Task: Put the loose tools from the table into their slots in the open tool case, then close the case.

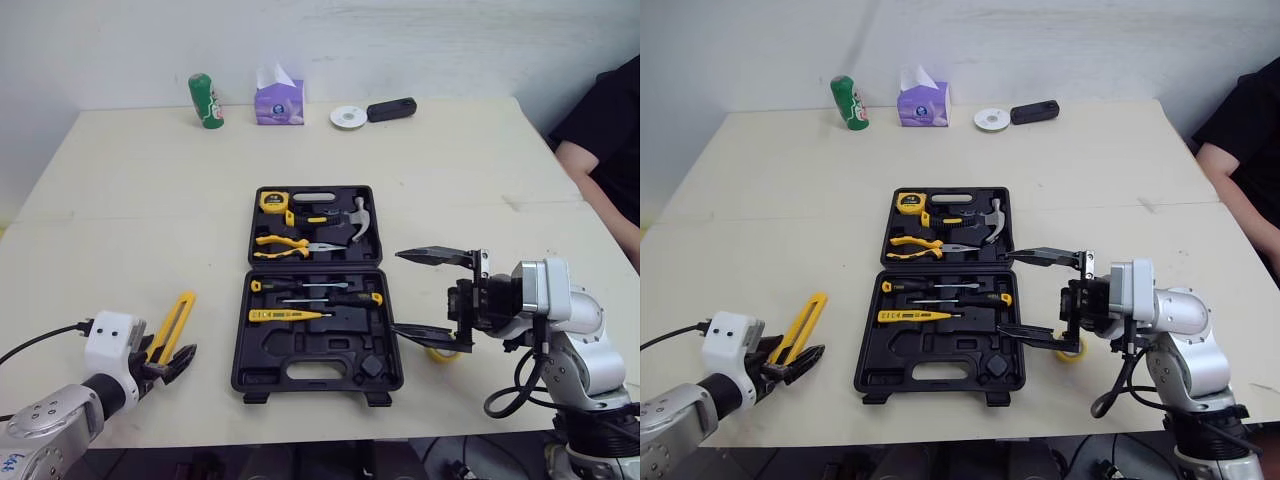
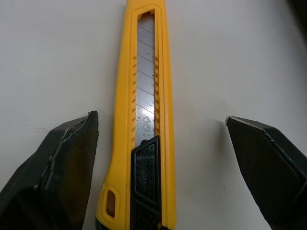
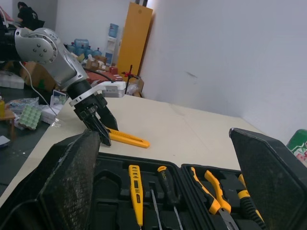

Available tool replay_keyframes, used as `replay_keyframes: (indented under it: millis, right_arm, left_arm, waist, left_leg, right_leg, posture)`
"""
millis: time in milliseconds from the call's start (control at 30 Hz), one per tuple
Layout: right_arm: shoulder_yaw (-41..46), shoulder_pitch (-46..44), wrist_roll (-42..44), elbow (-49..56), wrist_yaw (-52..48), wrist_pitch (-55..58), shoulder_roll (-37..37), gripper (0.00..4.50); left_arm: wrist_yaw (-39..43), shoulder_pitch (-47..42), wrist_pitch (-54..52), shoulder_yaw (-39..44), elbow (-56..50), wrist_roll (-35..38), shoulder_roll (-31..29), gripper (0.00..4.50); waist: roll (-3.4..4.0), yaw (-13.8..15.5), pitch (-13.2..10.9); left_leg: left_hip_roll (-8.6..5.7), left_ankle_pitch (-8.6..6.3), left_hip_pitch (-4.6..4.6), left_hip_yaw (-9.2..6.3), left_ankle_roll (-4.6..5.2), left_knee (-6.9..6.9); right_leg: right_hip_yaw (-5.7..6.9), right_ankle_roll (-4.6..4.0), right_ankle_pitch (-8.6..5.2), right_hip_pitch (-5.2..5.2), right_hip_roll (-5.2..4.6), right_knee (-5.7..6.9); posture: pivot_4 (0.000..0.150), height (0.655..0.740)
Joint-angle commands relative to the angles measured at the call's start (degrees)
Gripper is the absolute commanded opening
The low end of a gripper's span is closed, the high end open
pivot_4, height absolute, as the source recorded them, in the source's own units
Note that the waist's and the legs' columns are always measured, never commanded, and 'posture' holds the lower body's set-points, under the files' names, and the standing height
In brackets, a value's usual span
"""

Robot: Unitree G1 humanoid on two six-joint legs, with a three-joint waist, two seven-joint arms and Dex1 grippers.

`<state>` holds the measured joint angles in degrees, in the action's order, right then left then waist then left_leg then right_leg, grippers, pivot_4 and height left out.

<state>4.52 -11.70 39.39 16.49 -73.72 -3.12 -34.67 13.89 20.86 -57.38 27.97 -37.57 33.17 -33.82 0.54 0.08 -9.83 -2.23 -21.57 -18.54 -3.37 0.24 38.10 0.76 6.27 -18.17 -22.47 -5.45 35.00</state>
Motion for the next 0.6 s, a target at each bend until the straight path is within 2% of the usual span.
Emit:
replay_keyframes:
  millis: [33, 133, 233, 433, 467, 600]
  right_arm:
    - [0.64, 0.7, -0.2, 1.59, -0.34, -0.21, -0.51, 4.5]
    - [0.82, 0.76, -0.49, 1.64, -0.19, -0.35, -0.5, 4.5]
    - [2.12, 0.54, -1.11, 1.49, 1.59, -0.21, -0.62, 4.5]
    - [3.12, 1.12, -1.67, 1.85, 2.43, -0.37, -1.33, 4.5]
    - [3.1, 1.15, -1.65, 1.87, 2.3, -0.3, -1.42, 4.5]
    - [3.25, 1.14, -1.86, 1.92, 2.12, -0.23, -1.66, 4.5]
  left_arm:
    - [0.2, 1.39, -0.01, -3.45, 4.17, -2.63, 0.78, 4.48]
    - [0.24, 1.6, 1.09, -4.23, 5.31, -4.31, 0.87, 4.48]
    - [1.54, 2.08, 3.03, -4.64, 8.51, -5.89, 0.25, 3.74]
    - [2.45, 1.41, 3.77, -4.67, 10.35, -5.31, 1.52, 1.5]
    - [2.41, 1.03, 3.95, -4.63, 10.57, -5.24, 1.93, 1.33]
    - [3.0, -0.77, 5.77, -3.89, 11.59, -4.9, 3.25, 1.33]
  waist:
    - [0.17, 0.09, 0.1]
    - [0.44, 0.09, 0.27]
    - [0.65, 0.07, 0.39]
    - [0.89, -0.01, 0.54]
    - [0.94, 0.0, 0.57]
    - [1.08, 0.17, 0.66]
  left_leg:
    - [0.0, 0.0, 0.01, 0.0, 0.0, 0.0]
    - [0.0, 0.01, 0.03, 0.0, 0.0, 0.0]
    - [0.0, 0.03, 0.09, 0.0, -0.02, -0.04]
    - [0.0, 0.02, 0.12, 0.0, -0.01, -0.08]
    - [0.0, 0.02, 0.12, 0.0, -0.01, -0.08]
    - [0.0, 0.04, 0.13, 0.0, 0.0, -0.08]
  right_leg:
    - [0.0, 0.0, 0.0, 0.01, 0.0, 0.0]
    - [0.0, 0.0, 0.0, 0.02, 0.0, 0.01]
    - [0.0, 0.0, 0.0, 0.05, 0.0, 0.02]
    - [-0.03, -0.01, -0.01, 0.06, 0.0, 0.02]
    - [-0.04, -0.01, -0.01, 0.06, 0.0, 0.02]
    - [-0.02, -0.01, -0.01, 0.07, -0.01, 0.02]
  posture:
    - [0.15, 0.74]
    - [0.15, 0.74]
    - [0.15, 0.74]
    - [0.15, 0.74]
    - [0.15, 0.74]
    - [0.15, 0.74]
